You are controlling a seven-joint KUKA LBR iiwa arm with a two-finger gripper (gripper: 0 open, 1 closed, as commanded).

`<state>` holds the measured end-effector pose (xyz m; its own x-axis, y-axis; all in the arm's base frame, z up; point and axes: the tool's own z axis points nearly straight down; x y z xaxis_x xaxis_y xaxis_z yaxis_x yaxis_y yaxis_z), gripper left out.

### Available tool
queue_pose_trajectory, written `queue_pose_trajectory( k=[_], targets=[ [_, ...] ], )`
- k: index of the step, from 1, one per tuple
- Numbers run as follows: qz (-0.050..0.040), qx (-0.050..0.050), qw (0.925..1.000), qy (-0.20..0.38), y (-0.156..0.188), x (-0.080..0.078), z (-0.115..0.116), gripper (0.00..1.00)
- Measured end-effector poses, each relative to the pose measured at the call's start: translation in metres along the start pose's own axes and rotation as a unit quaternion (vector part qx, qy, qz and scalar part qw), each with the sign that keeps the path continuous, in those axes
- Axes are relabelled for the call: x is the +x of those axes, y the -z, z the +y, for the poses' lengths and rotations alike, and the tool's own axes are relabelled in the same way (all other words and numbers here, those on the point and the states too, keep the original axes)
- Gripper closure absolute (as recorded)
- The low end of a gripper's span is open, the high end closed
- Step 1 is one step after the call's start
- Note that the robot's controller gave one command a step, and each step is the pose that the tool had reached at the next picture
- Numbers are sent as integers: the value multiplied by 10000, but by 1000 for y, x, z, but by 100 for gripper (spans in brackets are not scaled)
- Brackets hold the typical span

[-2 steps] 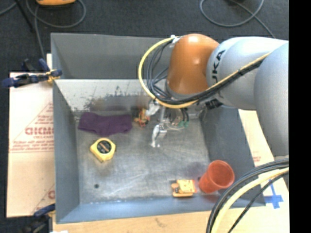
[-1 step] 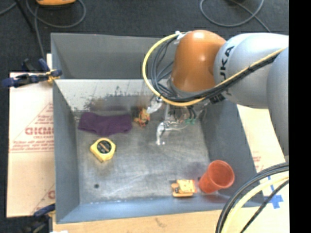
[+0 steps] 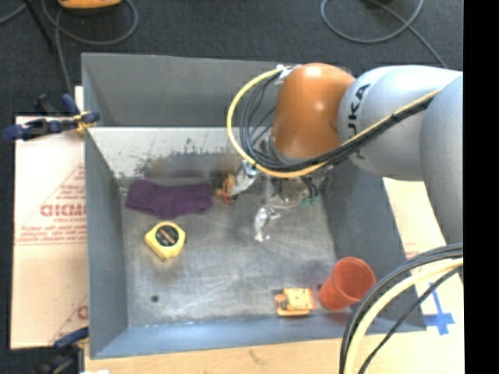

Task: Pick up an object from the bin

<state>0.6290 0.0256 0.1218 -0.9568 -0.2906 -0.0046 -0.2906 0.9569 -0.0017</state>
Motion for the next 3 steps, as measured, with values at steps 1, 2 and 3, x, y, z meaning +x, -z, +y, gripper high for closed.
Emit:
queue_pose_trajectory(
  k=[1, 2, 3],
  targets=[
    [-60, 3, 9982, -594, -40, -34, 9, 100],
    [-60, 2, 9982, -596, -40, -34, 9, 100],
    [24, -11, 9954, -960, 6, -23, 25, 100]
  ],
)
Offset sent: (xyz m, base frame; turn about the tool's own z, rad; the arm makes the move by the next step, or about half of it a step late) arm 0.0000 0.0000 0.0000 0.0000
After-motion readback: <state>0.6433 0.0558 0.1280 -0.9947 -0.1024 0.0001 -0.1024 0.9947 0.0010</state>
